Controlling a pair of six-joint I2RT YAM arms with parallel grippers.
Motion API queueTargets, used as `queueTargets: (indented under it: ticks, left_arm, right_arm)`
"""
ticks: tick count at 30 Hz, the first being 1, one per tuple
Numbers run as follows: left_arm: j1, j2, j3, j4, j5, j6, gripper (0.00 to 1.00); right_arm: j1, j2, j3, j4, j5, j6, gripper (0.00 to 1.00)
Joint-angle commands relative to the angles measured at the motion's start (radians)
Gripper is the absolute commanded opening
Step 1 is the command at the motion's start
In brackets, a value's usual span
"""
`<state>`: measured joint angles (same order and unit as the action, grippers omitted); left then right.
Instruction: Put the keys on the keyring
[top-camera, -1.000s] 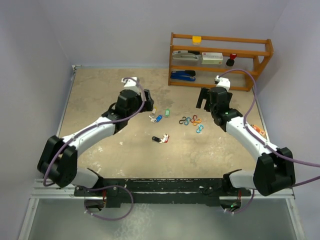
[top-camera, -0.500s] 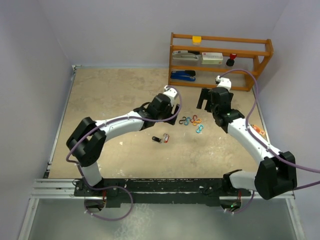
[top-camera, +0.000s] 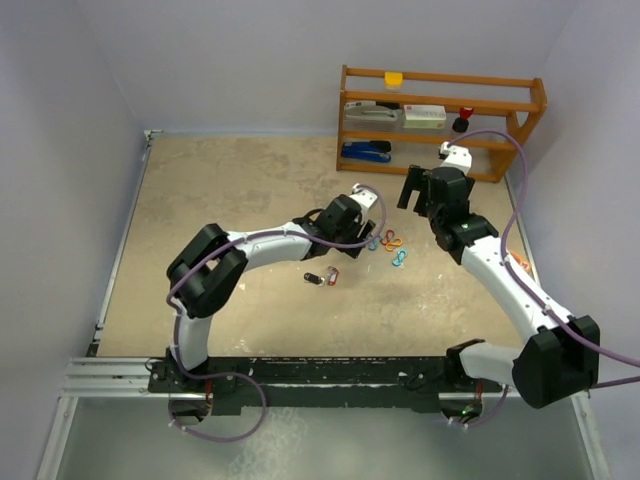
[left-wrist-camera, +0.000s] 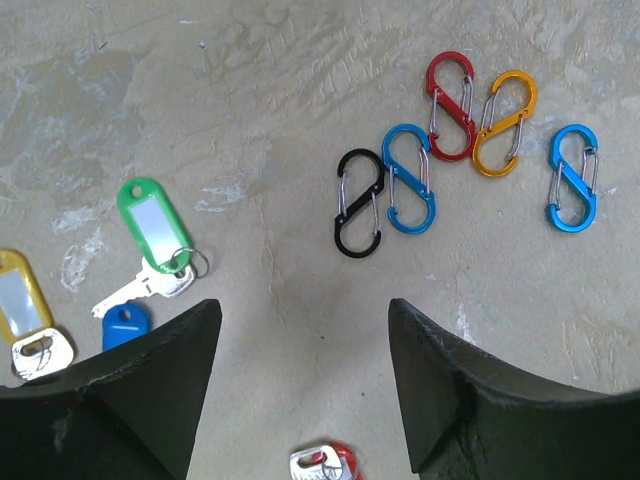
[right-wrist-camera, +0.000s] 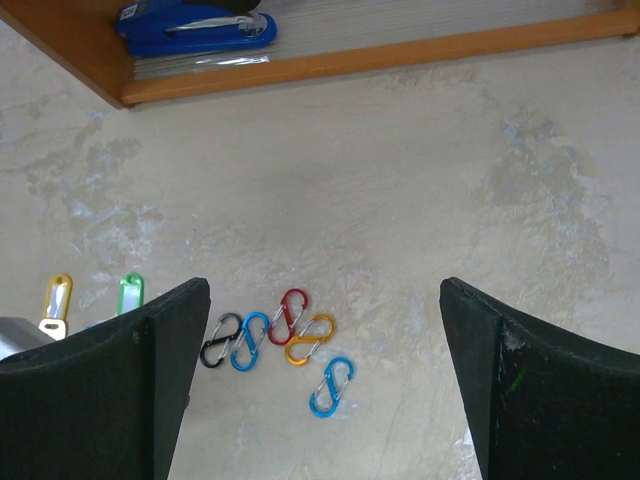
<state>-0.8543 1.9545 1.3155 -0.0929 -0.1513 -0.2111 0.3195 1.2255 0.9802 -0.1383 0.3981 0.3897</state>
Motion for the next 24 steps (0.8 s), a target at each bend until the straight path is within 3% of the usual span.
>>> queueTargets:
  ticks: [1,24]
  left_arm:
    - [-0.009,0.025,0.063,0.037,0.03,0.042,0.65]
    - [-0.172,0.159,0.224,0.051,0.076,0.058,0.64]
  right_arm:
    - [-0.003,-0.015,0.047,-0.011,0.026,0.0,1.0]
    - [-0.007,-0.106,0.173,-0.076,0.084,-0.009,1.0]
